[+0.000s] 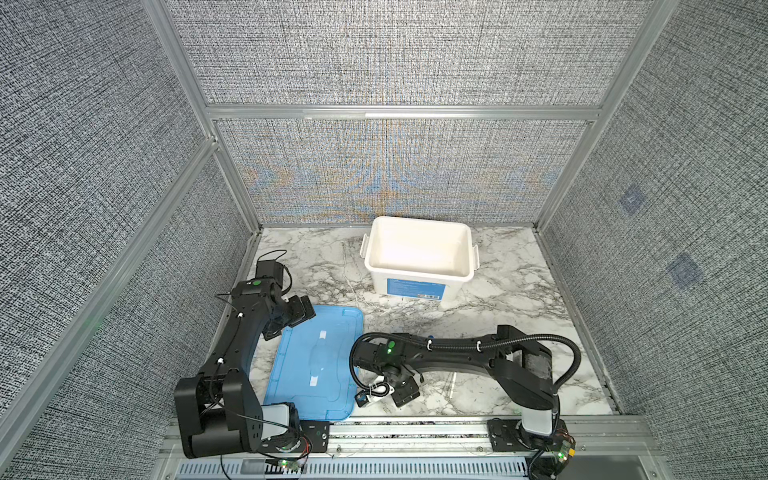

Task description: Organize the chemistry lab equipment

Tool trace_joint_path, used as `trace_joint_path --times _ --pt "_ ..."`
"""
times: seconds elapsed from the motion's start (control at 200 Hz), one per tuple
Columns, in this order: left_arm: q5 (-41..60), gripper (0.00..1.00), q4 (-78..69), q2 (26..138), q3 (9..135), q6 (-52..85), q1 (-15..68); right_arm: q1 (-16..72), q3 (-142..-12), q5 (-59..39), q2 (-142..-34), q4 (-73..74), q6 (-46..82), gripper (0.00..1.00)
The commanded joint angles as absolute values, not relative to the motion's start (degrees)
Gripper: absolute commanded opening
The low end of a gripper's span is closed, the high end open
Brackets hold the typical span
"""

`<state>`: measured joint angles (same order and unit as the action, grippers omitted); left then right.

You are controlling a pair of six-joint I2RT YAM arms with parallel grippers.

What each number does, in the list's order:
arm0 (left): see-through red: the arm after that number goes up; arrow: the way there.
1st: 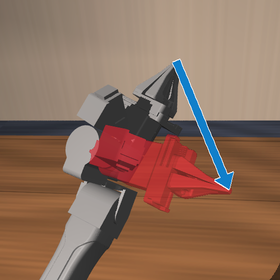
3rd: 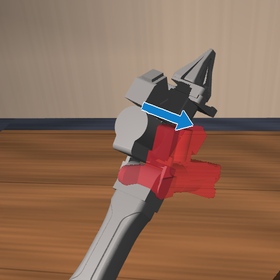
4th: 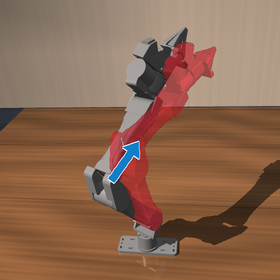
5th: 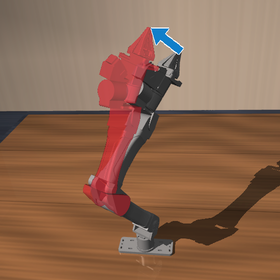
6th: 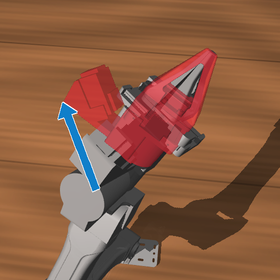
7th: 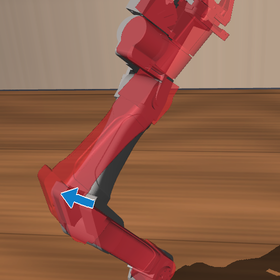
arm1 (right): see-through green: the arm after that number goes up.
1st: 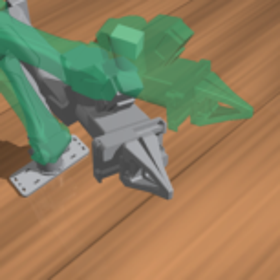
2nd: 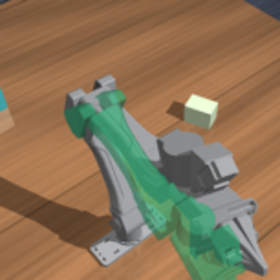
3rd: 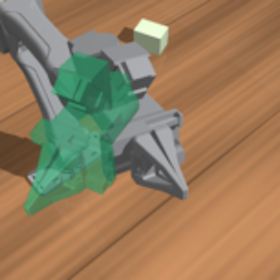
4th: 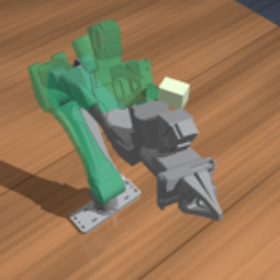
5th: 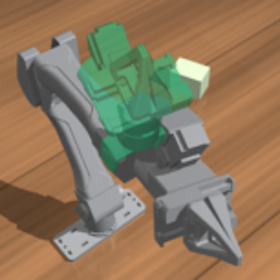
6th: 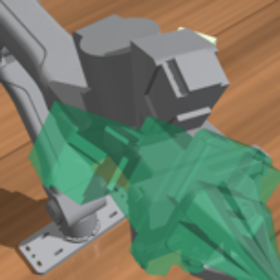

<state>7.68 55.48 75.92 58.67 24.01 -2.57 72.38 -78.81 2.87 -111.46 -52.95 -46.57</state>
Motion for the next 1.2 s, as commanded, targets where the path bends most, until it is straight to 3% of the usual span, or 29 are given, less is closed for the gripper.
trace_joint_path --times 0.0,1.195 --pt "8.2 0.99 56.0 76.0 59.0 23.6 -2.6 72.3 -78.8 3.5 -110.7 -55.4 -46.5 0.69" --pt "9.4 0.99 55.8 76.2 59.4 23.7 -2.7 65.8 -67.7 4.8 -97.3 -56.4 -41.1 0.69"
